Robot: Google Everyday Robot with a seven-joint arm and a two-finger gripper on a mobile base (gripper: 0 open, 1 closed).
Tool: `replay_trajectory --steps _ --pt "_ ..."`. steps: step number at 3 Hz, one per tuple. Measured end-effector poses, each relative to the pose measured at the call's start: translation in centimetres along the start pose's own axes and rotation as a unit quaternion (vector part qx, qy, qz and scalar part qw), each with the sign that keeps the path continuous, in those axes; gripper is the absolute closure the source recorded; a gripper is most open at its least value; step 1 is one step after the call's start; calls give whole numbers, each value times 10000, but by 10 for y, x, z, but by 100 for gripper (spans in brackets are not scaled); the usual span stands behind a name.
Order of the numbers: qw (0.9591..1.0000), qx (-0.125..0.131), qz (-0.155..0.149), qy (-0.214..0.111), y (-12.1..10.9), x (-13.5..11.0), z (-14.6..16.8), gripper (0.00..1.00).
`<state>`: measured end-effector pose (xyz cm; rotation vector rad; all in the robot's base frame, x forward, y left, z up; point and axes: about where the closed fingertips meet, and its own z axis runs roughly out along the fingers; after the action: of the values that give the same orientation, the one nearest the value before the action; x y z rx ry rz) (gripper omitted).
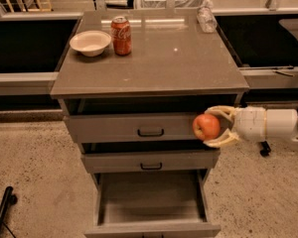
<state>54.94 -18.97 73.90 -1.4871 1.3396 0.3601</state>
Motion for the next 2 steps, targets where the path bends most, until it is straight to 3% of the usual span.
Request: replay_trajectory --steps 1,2 --pt "9999 -1 -92 -64 -23 -9 -21 100" --pt "9996 -117 -254 53 -22 -19 -14 100"
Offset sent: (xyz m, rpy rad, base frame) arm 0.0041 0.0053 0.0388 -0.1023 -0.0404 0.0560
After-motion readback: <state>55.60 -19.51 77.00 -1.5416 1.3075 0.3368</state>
